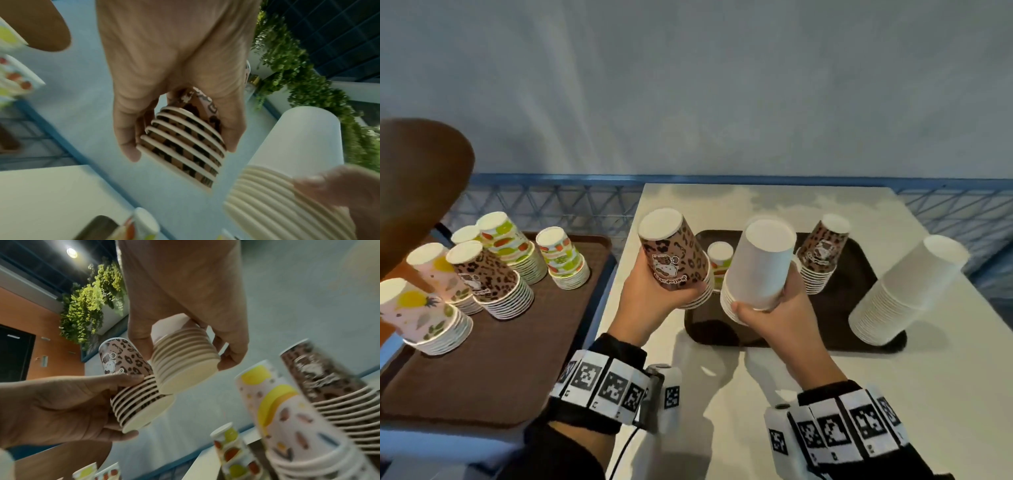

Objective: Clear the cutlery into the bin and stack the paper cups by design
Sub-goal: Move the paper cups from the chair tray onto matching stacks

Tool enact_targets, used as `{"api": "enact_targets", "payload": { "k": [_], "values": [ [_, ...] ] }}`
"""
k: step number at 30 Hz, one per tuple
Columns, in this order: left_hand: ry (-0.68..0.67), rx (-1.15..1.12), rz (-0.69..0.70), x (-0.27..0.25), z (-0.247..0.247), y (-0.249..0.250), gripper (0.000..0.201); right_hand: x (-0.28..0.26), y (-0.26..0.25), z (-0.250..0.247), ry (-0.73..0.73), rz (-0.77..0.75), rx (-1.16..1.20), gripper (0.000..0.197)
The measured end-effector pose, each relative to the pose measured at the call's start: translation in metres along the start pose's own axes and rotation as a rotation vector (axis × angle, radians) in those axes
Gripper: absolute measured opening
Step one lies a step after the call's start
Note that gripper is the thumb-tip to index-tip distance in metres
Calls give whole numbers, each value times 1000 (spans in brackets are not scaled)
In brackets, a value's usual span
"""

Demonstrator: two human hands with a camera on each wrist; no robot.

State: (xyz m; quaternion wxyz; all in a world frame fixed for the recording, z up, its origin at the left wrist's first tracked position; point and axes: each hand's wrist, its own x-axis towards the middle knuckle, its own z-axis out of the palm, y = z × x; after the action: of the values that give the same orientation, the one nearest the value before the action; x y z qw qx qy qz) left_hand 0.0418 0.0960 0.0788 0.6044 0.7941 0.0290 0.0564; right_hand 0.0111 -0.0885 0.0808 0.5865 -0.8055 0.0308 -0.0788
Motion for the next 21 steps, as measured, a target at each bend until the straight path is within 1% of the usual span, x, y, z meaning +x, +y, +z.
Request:
{"api": "enact_targets", "payload": {
  "k": [2,6,7,9,11,13,14,17,19,21],
  "values": [
    [-37,-18,27,5,26,25,86,0,6,-30,29,13,19,80],
    [-116,-57,125,24,80,75,96,2,20,-81,114,46,-8,92],
    [-119,-68,126,31,94,85,98,2,22,-93,132,41,-1,92],
    [-138,-108,110,45,125,103,100,2,25,-117,169,34,17,84],
    [-170,-157,87,58,156,114,95,1,28,-137,199,32,24,78],
    [-176,-161,58,70,184,117,87,0,30,-153,226,42,6,81],
    [-171,-156,49,76,197,116,86,1,32,-160,241,48,5,82],
    [-139,-121,20,88,231,107,86,2,37,-176,277,53,5,79],
    [-126,-68,6,93,247,98,84,1,41,-183,304,54,-14,79],
    [-146,-26,1,97,259,90,82,0,44,-186,317,62,-23,77]
  ]
}}
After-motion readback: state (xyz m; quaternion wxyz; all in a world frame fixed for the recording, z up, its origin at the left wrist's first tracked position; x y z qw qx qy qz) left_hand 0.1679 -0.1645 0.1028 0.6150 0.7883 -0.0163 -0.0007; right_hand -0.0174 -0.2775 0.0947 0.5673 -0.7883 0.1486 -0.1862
